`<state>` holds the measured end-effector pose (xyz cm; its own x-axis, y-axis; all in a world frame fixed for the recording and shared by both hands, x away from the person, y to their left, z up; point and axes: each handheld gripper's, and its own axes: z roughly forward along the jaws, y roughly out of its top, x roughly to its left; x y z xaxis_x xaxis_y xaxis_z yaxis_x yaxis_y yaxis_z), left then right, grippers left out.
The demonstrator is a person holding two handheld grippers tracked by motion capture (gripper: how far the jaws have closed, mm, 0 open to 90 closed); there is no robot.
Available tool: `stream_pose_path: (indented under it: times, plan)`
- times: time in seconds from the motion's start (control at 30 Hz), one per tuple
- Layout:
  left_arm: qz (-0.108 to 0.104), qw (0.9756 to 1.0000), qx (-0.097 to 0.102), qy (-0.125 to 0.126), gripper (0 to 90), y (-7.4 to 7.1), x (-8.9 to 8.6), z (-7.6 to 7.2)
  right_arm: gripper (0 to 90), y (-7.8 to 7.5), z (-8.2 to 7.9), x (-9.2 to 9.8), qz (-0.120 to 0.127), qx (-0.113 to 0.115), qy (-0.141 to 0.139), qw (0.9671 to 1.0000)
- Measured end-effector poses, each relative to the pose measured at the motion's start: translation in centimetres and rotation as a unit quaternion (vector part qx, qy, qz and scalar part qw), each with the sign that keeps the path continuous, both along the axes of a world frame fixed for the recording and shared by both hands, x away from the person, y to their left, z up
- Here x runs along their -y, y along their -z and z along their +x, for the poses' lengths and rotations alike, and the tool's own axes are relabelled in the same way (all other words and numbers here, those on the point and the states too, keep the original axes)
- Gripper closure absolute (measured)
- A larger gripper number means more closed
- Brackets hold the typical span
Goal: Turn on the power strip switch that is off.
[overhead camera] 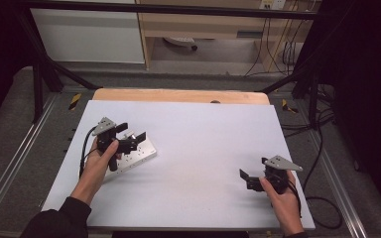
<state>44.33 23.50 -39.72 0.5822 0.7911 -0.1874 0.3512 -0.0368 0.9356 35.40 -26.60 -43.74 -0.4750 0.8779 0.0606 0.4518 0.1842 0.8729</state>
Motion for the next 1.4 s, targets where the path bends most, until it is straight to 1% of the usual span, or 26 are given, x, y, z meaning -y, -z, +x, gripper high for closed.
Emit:
stream_pose_path:
  times: [0.13, 0.2, 0.37, 0.47, 0.5, 0.7, 0.97, 1.2, 1.33, 1.4]
  plan:
    - [-0.008, 1.0, -0.003, -0.001, 6.3, -0.5, -0.3, -0.1, 2.3, -0.1, 0.1, 0.0, 0.007, 0.003, 0.004, 1.0]
    - [-0.012, 0.9999, -0.004, -0.002, 6.4, -0.8, -0.5, -0.2, 2.2, -0.2, 0.0, -0.1, 0.006, 0.006, 0.001, 1.0]
    - [-0.013, 0.9999, 0.003, 0.005, 6.5, -1.7, -0.8, -1.0, 2.2, -0.3, 0.0, -0.2, 0.006, 0.006, -0.002, 1.0]
    - [-0.011, 0.9999, 0.005, 0.009, 6.5, -2.1, -1.1, -1.6, 2.2, -0.3, -0.1, -0.3, 0.003, 0.008, -0.003, 1.0]
    - [-0.007, 0.9999, 0.007, 0.009, 6.6, -2.3, -1.3, -1.9, 2.2, -0.3, -0.1, -0.3, 0.003, 0.007, -0.003, 1.0]
    - [-0.002, 0.9999, 0.015, 0.008, 6.5, -3.4, -2.2, -3.2, 2.2, -0.2, 0.0, -0.2, 0.001, 0.005, -0.001, 1.0]
    - [0.0, 0.9997, 0.022, 0.003, 6.6, -4.3, -3.6, -4.9, 2.2, -0.2, 0.0, 0.0, 0.005, 0.006, 0.003, 1.0]
    - [0.005, 0.9996, 0.029, -0.005, 6.4, -4.5, -5.1, -6.2, 2.3, -0.2, 0.0, 0.0, 0.003, 0.006, 0.006, 1.0]
    - [0.009, 0.9994, 0.033, -0.01, 6.3, -4.2, -6.1, -7.0, 2.4, -0.2, 0.0, 0.1, 0.005, 0.005, 0.008, 0.9999]
    - [0.006, 0.9994, 0.032, -0.013, 6.4, -3.9, -6.6, -7.5, 2.4, -0.2, 0.0, 0.1, 0.006, 0.005, 0.008, 0.9999]
